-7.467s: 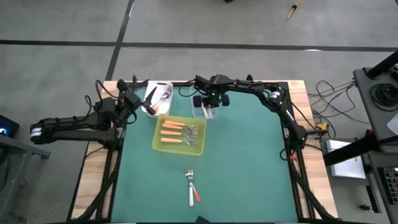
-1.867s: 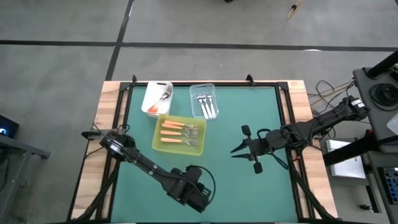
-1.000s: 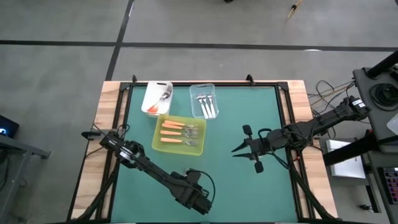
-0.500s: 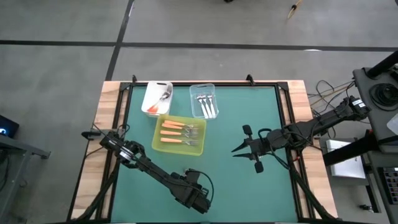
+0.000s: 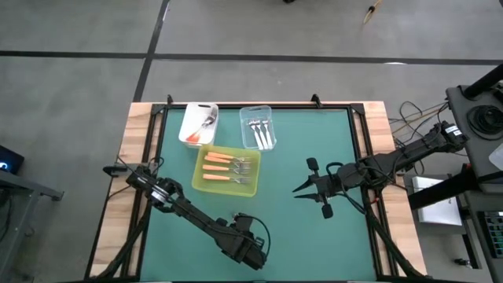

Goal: Sort silverware by color (type)
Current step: Put the white fork into the transparent bin

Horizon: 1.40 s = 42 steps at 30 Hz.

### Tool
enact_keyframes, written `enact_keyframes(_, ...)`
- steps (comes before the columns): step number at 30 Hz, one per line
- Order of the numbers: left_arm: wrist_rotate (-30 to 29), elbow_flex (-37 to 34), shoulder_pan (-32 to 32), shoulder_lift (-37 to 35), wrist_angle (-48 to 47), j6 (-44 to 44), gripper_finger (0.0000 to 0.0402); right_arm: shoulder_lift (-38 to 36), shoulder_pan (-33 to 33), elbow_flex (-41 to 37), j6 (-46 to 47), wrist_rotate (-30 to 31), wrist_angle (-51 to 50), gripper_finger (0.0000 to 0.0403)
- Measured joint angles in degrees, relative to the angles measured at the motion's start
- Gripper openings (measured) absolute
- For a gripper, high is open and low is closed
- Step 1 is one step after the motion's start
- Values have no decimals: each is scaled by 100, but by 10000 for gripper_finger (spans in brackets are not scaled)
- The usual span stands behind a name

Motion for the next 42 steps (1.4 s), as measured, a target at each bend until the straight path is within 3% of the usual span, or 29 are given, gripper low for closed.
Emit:
enact_keyframes(12, -80, 15, 0, -7, -56, -47, 5, 0, 0, 0, -28, 1, -3, 68)
enact_keyframes(20, -82, 228, 0, -42, -689, 71, 3, 0, 0, 0, -28, 2, -11, 68)
enact_keyframes(26, -72, 916, -26, -57, -1545, 480, 0, 0, 0, 0, -36, 4, -17, 68)
enact_keyframes(34, -779, 1913, -105, -66, -1827, 1351, 1, 0, 0, 0, -33, 4, -13, 68)
enact_keyframes(42, 221, 1900, -341, -67, -1564, 3932, 0, 0, 0, 0, -28, 4, -9, 68)
